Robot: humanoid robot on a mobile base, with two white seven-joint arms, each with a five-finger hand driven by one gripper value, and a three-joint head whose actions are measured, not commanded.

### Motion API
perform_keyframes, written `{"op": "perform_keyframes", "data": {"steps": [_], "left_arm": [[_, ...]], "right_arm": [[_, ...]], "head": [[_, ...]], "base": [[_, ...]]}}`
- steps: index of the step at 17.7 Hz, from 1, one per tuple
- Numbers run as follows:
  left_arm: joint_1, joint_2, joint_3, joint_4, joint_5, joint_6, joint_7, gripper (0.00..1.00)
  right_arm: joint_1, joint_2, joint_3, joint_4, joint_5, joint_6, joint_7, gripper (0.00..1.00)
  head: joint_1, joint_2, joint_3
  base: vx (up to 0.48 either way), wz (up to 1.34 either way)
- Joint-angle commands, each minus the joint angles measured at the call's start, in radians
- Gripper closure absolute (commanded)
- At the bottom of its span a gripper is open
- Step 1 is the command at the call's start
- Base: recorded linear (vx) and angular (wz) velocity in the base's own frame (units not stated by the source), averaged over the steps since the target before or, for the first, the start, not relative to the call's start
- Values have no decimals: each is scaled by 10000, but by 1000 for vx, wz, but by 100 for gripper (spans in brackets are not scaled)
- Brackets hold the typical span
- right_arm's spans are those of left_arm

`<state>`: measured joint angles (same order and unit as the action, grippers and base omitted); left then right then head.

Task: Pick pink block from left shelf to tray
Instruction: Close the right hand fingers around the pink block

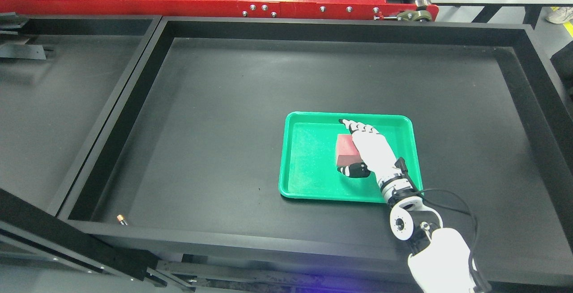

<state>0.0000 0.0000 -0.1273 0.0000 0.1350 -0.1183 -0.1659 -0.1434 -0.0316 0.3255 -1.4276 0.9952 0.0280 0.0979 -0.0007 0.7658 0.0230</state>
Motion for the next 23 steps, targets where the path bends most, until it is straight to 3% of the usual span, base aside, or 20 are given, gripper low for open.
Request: {"op": "perform_keyframes", "data": {"steps": [1, 15, 23], "left_arm": [[199, 175, 0, -175, 0, 2, 3, 0], [199, 175, 0, -175, 0, 2, 3, 0], [199, 175, 0, -175, 0, 2, 3, 0]], "right_arm": [[-146, -175, 365, 469, 4, -19, 48, 1], [-361, -175, 518, 884, 34, -19, 33, 3], [-361, -175, 488, 915, 157, -19, 33, 30]], "head": [[0, 0, 0], [0, 0, 0], [0, 0, 0]], "base": [[28, -44], [25, -17], [9, 0]]}}
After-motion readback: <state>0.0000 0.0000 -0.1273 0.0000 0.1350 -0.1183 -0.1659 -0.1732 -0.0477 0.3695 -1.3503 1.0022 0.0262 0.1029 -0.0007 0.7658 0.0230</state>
